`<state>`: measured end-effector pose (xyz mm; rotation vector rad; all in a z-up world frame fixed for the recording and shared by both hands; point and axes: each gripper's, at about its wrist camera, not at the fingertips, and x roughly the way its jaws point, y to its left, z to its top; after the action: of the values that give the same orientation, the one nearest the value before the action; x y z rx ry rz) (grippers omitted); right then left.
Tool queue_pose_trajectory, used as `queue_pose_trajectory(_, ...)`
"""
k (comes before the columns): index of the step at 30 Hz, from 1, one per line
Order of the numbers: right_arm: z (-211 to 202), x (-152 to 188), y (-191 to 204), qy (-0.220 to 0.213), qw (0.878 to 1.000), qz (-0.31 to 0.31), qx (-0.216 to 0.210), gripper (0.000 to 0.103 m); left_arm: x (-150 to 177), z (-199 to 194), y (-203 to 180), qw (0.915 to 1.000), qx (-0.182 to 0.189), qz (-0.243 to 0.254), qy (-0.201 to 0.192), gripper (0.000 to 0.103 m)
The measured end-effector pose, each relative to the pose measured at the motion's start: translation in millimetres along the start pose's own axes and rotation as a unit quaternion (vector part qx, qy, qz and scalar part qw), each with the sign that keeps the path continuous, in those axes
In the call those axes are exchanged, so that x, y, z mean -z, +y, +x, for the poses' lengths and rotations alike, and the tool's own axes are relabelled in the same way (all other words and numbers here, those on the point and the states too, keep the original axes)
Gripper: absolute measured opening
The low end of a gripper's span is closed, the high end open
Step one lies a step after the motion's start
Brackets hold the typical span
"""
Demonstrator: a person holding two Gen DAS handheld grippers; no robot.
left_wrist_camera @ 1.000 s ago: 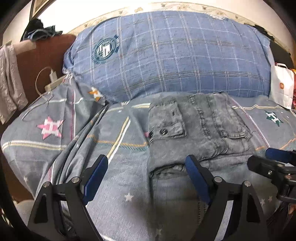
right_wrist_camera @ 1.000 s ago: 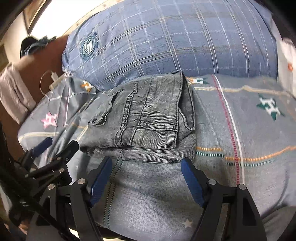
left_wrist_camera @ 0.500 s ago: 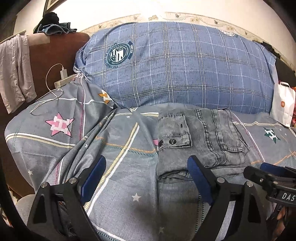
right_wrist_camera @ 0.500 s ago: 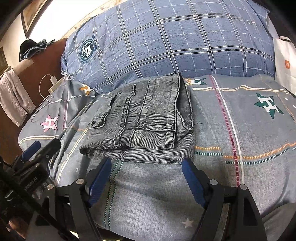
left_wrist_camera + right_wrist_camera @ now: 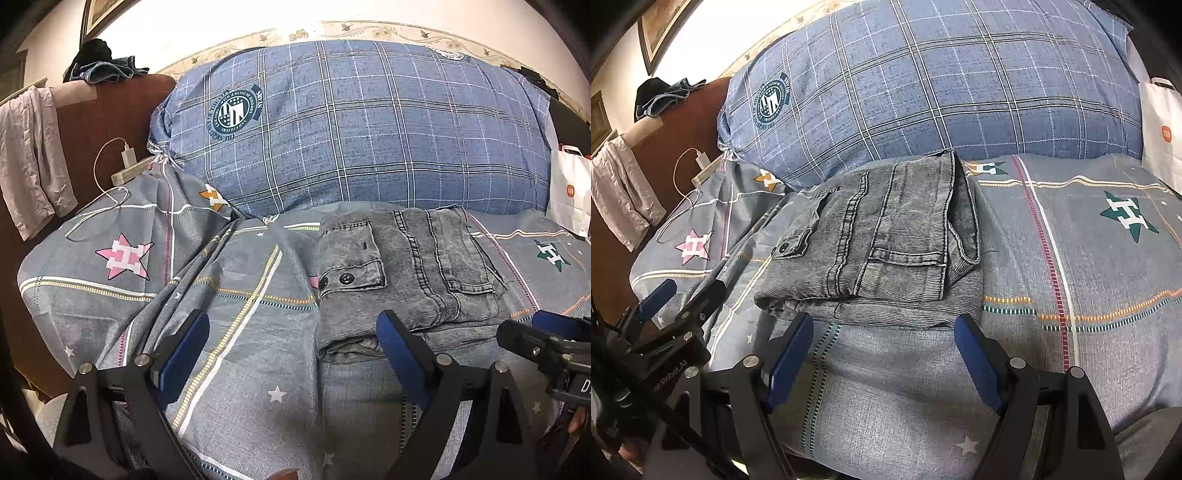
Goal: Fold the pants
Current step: 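Release the jeans and lift both grippers away from the stack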
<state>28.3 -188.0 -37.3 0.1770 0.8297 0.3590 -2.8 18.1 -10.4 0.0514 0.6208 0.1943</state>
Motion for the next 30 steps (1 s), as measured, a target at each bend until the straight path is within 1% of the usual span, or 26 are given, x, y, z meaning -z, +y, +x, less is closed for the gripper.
queue_pose_trajectory(6,-2.8,1.2,2.7,-0.004,1.0,-0.004,0.002,0.083,0.5,2.3,1.3,0.9999,0.011,-0.008,0.01,0.091)
queue_pose_trajectory(14,-1.3,0.8,3.4,-0.001,1.0,-0.006,0.001,0.083,1.0,0.8,-3.4,0.9998,0.018,-0.001,0.005,0.092)
queue_pose_trajectory(30,-4.4,-0.2,4.6,-0.008,1.0,-0.007,0.004,0.083,0.3,-2.0,-4.1,1.0,0.004,0.005,-0.001,0.092)
